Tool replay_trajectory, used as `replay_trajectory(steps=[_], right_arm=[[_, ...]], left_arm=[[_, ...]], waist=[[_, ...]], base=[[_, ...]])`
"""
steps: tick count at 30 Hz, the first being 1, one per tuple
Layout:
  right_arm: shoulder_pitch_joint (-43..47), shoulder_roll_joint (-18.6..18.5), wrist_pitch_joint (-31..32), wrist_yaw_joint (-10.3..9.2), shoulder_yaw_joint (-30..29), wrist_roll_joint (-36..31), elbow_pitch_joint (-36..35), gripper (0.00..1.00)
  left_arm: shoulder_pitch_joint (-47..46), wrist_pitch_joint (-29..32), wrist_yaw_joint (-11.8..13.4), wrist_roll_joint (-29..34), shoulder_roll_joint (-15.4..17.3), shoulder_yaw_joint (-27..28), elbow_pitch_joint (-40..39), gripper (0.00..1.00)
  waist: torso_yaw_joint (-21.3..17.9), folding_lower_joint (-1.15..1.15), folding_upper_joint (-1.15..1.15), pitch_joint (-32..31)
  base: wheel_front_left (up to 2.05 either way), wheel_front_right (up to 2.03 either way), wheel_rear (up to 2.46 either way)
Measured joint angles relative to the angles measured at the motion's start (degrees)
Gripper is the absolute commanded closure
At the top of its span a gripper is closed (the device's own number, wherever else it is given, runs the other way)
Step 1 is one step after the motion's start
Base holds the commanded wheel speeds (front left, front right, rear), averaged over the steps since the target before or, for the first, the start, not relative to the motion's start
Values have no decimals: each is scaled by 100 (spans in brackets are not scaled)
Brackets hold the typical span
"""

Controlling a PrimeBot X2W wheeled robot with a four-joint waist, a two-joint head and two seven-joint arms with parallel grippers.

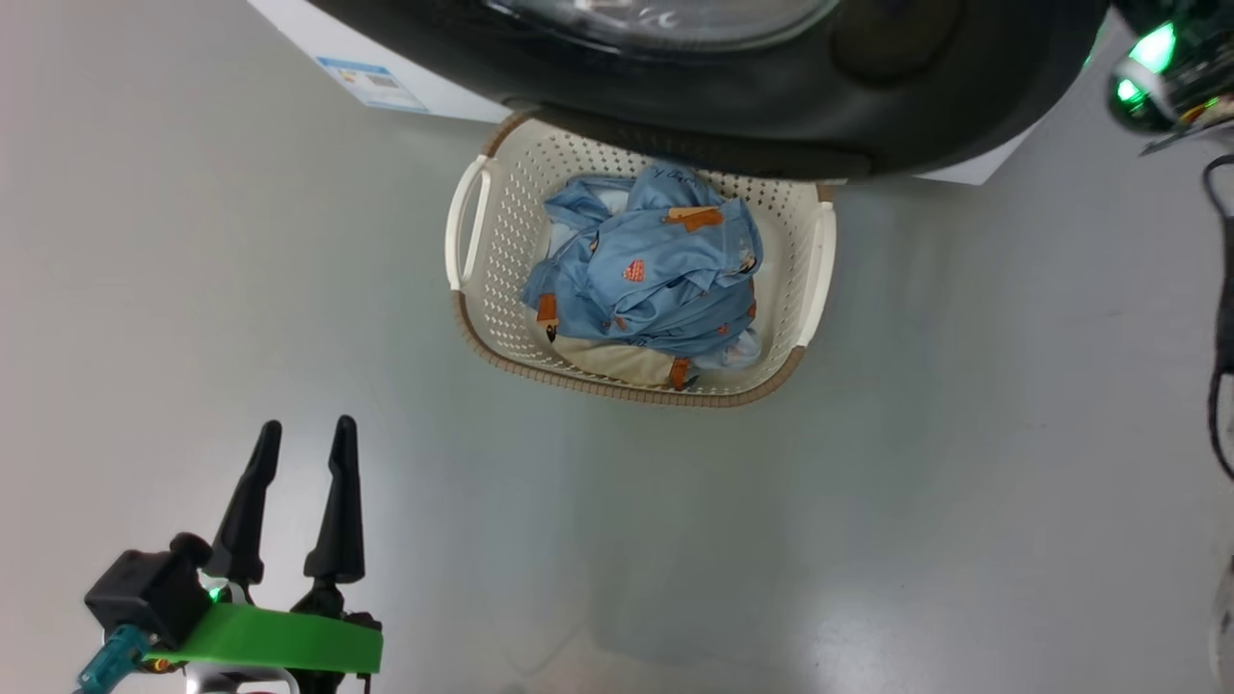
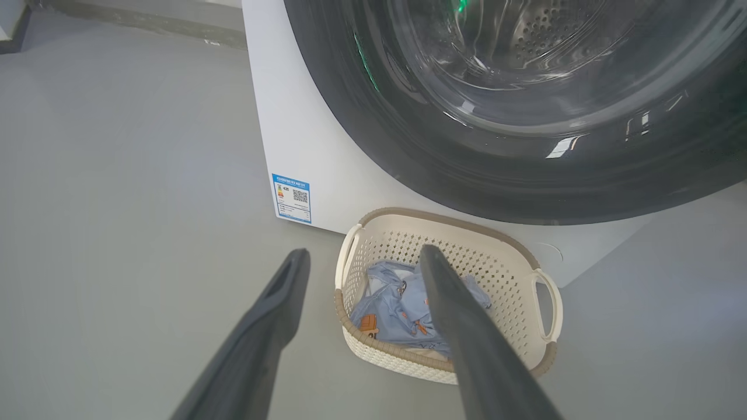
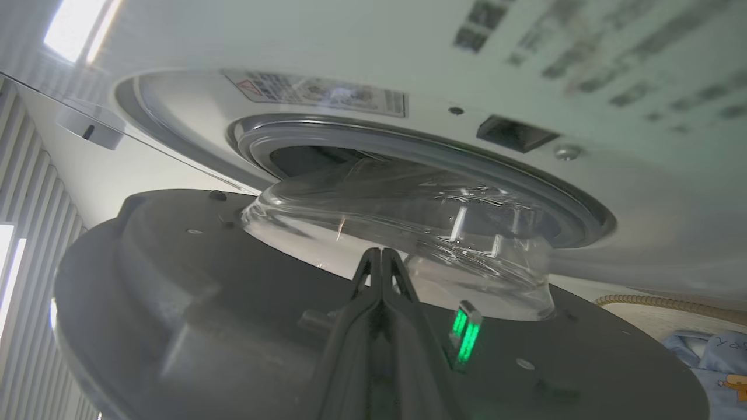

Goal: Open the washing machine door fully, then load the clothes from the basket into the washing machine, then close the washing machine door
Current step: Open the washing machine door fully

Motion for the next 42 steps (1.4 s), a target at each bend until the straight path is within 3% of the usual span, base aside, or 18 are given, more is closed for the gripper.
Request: replay_trajectory(steps=[16, 42], right_arm=[[592, 199, 423, 0, 511, 57, -209, 100], [1822, 922, 1053, 0, 1451, 202, -968, 100]], left_arm=[[1, 0, -49, 22, 0, 121, 89, 0], [161, 0, -100, 163, 2, 237, 191, 0]], waist=[[-226, 0, 0, -391], [-462, 0, 0, -1105]], base=[[0, 0, 0], [0, 0, 0]])
